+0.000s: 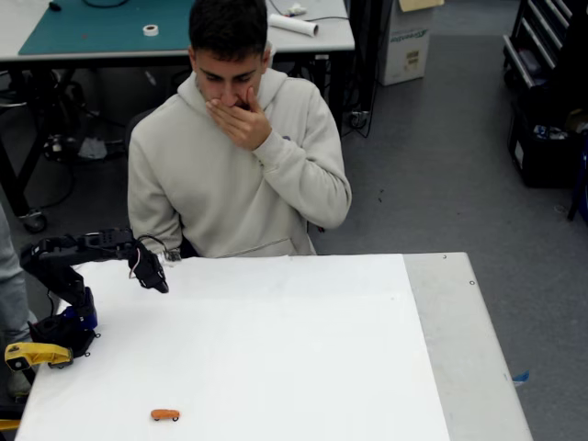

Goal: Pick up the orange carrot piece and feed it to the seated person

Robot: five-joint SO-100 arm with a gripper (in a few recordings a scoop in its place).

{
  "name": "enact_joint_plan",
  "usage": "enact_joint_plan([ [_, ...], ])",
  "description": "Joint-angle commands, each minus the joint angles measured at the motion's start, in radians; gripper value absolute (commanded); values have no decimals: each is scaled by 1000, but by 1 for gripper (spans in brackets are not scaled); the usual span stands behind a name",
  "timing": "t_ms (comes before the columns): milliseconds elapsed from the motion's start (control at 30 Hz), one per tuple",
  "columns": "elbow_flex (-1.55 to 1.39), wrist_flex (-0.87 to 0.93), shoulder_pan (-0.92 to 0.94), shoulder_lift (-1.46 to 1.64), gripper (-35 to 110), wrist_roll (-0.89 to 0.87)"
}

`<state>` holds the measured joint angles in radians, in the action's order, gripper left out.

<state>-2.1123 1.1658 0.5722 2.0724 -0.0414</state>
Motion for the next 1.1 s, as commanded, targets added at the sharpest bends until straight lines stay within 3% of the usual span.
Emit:
enact_joint_plan([
  [0, 143, 8, 109, -46, -2, -11],
  [200, 279, 8, 247, -163, -2, 0],
  [567, 454, 8, 482, -342, -2, 304],
  [1067, 710, 9, 765, -607, -2, 555],
])
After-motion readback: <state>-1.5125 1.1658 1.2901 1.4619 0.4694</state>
